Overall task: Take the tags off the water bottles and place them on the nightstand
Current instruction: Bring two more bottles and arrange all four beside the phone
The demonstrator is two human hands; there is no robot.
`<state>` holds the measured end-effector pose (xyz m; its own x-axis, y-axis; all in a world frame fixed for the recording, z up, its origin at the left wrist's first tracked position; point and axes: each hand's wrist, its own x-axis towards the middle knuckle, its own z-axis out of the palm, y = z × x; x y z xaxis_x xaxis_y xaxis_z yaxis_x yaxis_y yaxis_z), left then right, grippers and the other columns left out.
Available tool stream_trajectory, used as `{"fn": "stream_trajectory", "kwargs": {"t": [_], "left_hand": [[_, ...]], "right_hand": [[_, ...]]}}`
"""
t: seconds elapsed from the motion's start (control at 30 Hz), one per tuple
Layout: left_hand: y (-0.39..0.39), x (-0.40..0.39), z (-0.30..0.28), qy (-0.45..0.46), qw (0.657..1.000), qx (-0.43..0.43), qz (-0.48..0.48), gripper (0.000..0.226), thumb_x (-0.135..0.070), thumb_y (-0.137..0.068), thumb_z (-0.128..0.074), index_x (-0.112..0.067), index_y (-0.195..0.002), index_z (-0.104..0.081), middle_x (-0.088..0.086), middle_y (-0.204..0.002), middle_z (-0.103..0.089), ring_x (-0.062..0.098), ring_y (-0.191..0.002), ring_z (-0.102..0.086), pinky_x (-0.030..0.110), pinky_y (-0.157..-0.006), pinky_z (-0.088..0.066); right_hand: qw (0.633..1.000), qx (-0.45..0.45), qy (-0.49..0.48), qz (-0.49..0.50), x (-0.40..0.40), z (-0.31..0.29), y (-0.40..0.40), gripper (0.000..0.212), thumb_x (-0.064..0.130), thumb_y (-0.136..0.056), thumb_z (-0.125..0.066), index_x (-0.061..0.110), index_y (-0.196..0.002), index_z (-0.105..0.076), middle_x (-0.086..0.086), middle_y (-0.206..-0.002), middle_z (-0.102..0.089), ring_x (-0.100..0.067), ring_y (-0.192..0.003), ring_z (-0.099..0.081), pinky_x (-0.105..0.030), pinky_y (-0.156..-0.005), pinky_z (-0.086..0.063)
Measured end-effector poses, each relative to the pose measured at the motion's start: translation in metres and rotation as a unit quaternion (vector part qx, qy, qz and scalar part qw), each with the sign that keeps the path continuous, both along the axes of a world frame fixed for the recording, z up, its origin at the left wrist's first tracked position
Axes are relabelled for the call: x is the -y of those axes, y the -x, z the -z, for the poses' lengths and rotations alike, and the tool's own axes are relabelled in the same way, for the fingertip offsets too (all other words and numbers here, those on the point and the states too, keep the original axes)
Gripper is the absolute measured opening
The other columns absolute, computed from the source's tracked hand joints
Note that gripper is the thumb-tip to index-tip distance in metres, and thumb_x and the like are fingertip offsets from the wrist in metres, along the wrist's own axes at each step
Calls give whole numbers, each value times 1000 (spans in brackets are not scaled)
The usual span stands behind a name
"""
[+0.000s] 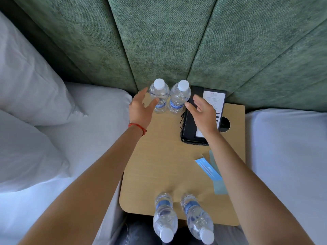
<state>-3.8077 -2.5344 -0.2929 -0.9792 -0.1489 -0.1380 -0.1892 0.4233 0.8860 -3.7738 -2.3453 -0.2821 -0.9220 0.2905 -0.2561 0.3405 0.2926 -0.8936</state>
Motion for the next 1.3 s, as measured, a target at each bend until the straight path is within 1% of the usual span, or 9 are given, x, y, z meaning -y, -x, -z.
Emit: {"fn": "stream_trajectory", "kwargs": {"t": [0.07, 0.2, 0.4, 0.53, 0.73, 0.87, 1.0, 1.1, 1.3], "left_hand": [[-15, 1, -5, -9, 1000, 2, 10, 50, -27, -81, -68, -11, -126, -52, 7, -127, -58, 14, -112, -53, 27, -90, -44], [-52, 1, -21, -37, 999, -3, 38, 41, -26, -83, -66, -12, -120, -58, -9, -114, -56, 6, -103, -52, 24, -86, -44], [-121, 7, -40, -65, 994, 27, 81, 35, -27, -83, -65, -14, -115, -62, -9, -112, -60, 8, -107, -57, 15, -87, -44], [-173, 11, -48, -69, 993, 35, 90, 30, -27, -81, -66, -16, -109, -65, -10, -108, -63, 9, -104, -60, 22, -88, -47], [-241, 17, -61, -28, 993, 14, 111, 44, -46, -75, -58, -19, -109, -66, -24, -103, -60, -7, -97, -56, 4, -85, -42], [-280, 18, -60, 21, 992, 3, 123, 35, -29, -78, -67, -12, -108, -66, -10, -107, -62, -5, -95, -55, -2, -83, -36], [-310, 19, -55, 58, 990, 2, 132, 34, -13, -76, -72, -7, -109, -65, -3, -108, -63, 10, -98, -60, -2, -85, -35], [-327, 18, -52, 74, 989, 6, 131, 38, -11, -73, -76, -5, -108, -65, -3, -108, -63, 12, -98, -60, -3, -86, -33], [-339, 11, -48, 73, 991, 7, 108, 46, -4, -67, -79, -6, -111, -64, -2, -112, -61, 10, -102, -56, -4, -88, -31]], "right_hand": [[1000, -12, 1, 5, 4, -9, -11, 51, 25, -85, -65, 7, -130, -50, -8, -136, -52, -16, -124, -49, -26, -104, -37], [1000, -25, -7, 9, 10, -26, -41, 46, 27, -85, -64, 11, -127, -53, -2, -132, -56, -10, -120, -51, -22, -101, -37], [1000, -20, 3, 16, 18, -38, -108, 40, 23, -85, -64, 10, -122, -58, 4, -120, -60, -10, -113, -56, -15, -94, -40], [999, -36, -32, -10, 18, -46, -159, 35, 23, -85, -65, 11, -118, -61, 5, -115, -63, -8, -108, -59, -17, -91, -44], [995, -51, -69, -58, 8, -54, -239, 32, 26, -84, -64, 13, -114, -63, 9, -113, -64, 0, -109, -57, -14, -96, -40], [987, -67, -119, -83, 0, -54, -284, 32, 18, -81, -68, 8, -112, -64, 7, -111, -63, 2, -104, -55, -2, -91, -36], [986, -49, -118, -104, -5, -48, -319, 34, 14, -80, -69, 6, -113, -63, -3, -113, -67, -15, -106, -62, -17, -93, -43], [982, -59, -132, -123, -3, -44, -333, 40, 13, -76, -74, 5, -114, -63, -5, -115, -66, -17, -108, -61, -26, -93, -46], [978, -67, -152, -127, -7, -36, -334, 43, 12, -72, -77, 3, -112, -64, -7, -116, -66, -18, -108, -61, -23, -94, -44]]}}
